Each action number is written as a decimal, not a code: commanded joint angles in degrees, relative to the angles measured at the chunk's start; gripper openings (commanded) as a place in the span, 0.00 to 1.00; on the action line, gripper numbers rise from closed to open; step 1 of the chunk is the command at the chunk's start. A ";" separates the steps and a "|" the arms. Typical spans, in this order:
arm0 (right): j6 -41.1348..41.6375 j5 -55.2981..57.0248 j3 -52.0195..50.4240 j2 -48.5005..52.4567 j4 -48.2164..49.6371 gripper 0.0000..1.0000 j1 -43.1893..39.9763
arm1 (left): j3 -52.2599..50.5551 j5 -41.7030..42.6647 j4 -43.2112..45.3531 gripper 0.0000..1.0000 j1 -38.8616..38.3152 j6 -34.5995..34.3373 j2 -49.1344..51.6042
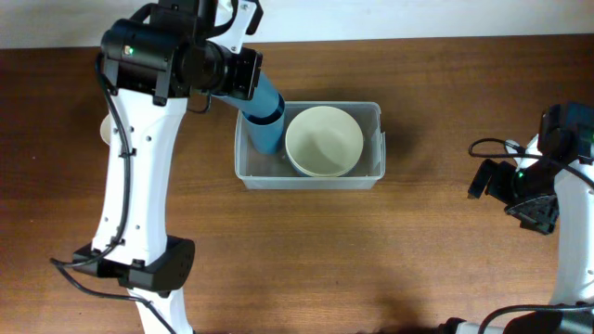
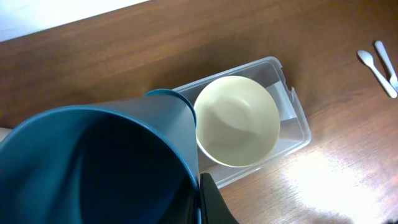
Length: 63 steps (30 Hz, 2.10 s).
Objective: Pack container
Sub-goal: 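Lift the back blue cup and carry it over the first blue cup, then drop the blue cup into the first blue cup and withdraw left, then move the left gripper down to the front beige paper cup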
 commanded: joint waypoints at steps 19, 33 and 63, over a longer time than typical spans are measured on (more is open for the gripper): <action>-0.35 0.48 -0.17 -0.55 0.13 0.99 0.15 | 0.24 -2.80 0.04 0.02 -0.02 -0.31 3.98; -0.35 0.48 -0.17 -0.55 0.13 0.99 0.15 | 0.26 -2.80 1.49 0.24 -0.02 0.55 3.98; -0.35 0.48 -0.17 -0.55 0.13 0.99 0.15 | -3.02 -19.80 -6.73 1.00 24.22 -21.86 -11.91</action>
